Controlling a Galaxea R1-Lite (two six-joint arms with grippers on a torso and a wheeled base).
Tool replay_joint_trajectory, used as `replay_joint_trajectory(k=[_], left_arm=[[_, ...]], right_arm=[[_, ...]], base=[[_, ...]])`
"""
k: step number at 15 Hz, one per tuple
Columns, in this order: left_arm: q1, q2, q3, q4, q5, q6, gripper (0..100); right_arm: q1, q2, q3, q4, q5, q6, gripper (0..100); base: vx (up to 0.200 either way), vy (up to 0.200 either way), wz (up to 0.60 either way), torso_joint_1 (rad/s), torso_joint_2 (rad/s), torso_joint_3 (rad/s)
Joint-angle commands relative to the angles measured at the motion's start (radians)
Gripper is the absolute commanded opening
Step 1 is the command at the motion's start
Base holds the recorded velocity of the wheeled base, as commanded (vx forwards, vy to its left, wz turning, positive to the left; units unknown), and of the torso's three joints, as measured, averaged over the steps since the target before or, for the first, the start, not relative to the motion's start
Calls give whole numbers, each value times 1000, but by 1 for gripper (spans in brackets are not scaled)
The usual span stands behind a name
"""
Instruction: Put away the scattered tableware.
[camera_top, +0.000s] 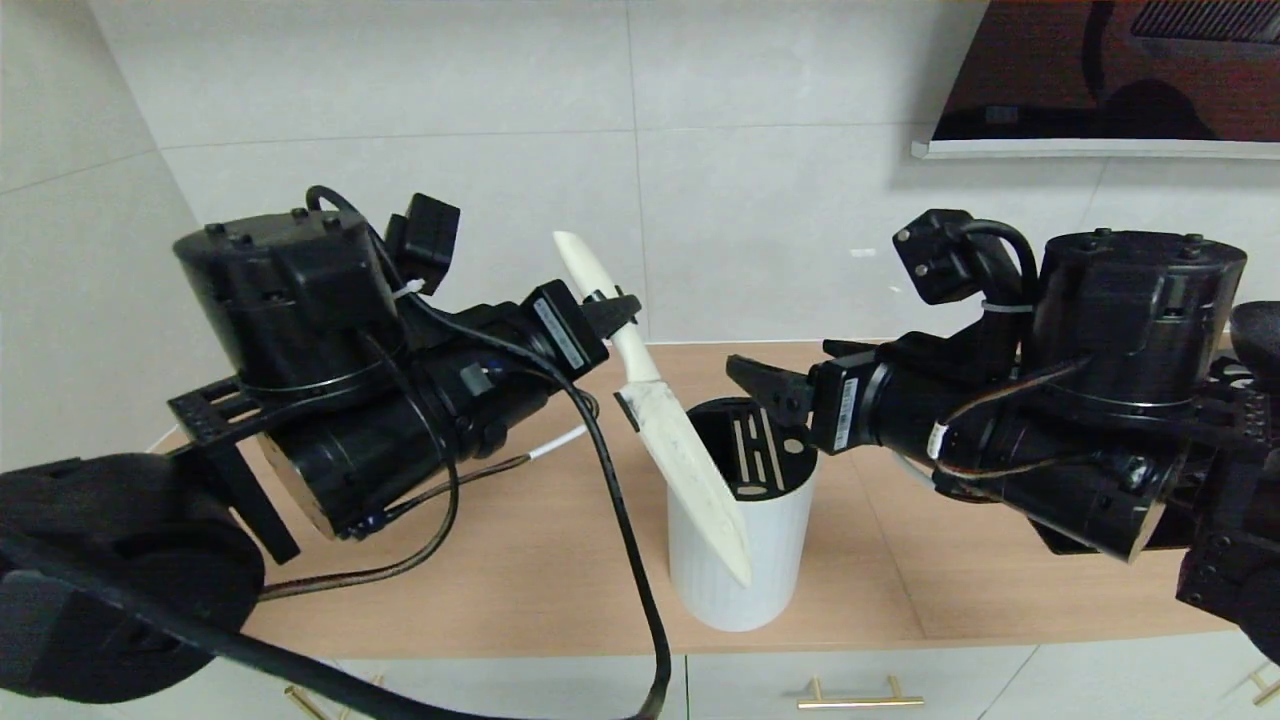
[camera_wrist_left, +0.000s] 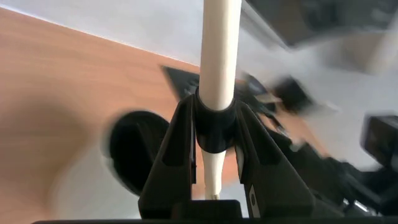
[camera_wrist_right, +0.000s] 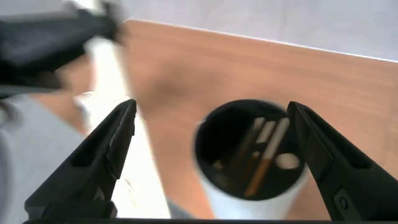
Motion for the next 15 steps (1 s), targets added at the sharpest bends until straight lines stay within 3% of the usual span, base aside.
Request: replay_joint_trajectory(k=[1, 2, 3, 4, 6, 7, 10, 11, 12, 13, 15], left_arm=[[-39, -28, -94, 81, 100, 40, 0], [-80, -22, -166, 170, 208, 93, 0], [-105, -29, -173, 207, 234, 152, 0], [-155, -35, -172, 240, 297, 270, 0], [-241, -8, -183, 211, 504, 489, 0], [-267, 17, -183, 138, 556, 566, 0], [-284, 78, -155, -82, 614, 699, 0], [-284, 107, -140, -177, 651, 736, 0], [-284, 164, -144, -336, 697, 798, 0], [-284, 186, -163, -395, 739, 828, 0], [-284, 198, -179, -401, 749, 831, 0]], right_arm=[[-42, -15, -1, 0, 0, 0, 100], [-81, -27, 5, 0, 2, 0, 100], [-101, -31, 2, 0, 5, 0, 100], [-113, -34, -1, 0, 5, 3, 100], [-141, -27, -3, 0, 25, 5, 100], [-147, -27, -3, 0, 31, 5, 100], [-148, -27, 2, -3, 29, 10, 100], [-159, -23, 2, -15, 29, 10, 100], [-168, -23, 2, -31, 29, 8, 100], [-168, -26, 3, -31, 31, 8, 100], [-176, -20, 2, -31, 31, 8, 100]], base=[[0, 0, 0, 0, 0, 0], [0, 0, 0, 0, 0, 0], [0, 0, 0, 0, 0, 0], [0, 0, 0, 0, 0, 0], [0, 0, 0, 0, 0, 0], [0, 0, 0, 0, 0, 0], [0, 0, 0, 0, 0, 0], [0, 0, 0, 0, 0, 0], [0, 0, 0, 0, 0, 0], [0, 0, 0, 0, 0, 0], [0, 0, 0, 0, 0, 0]])
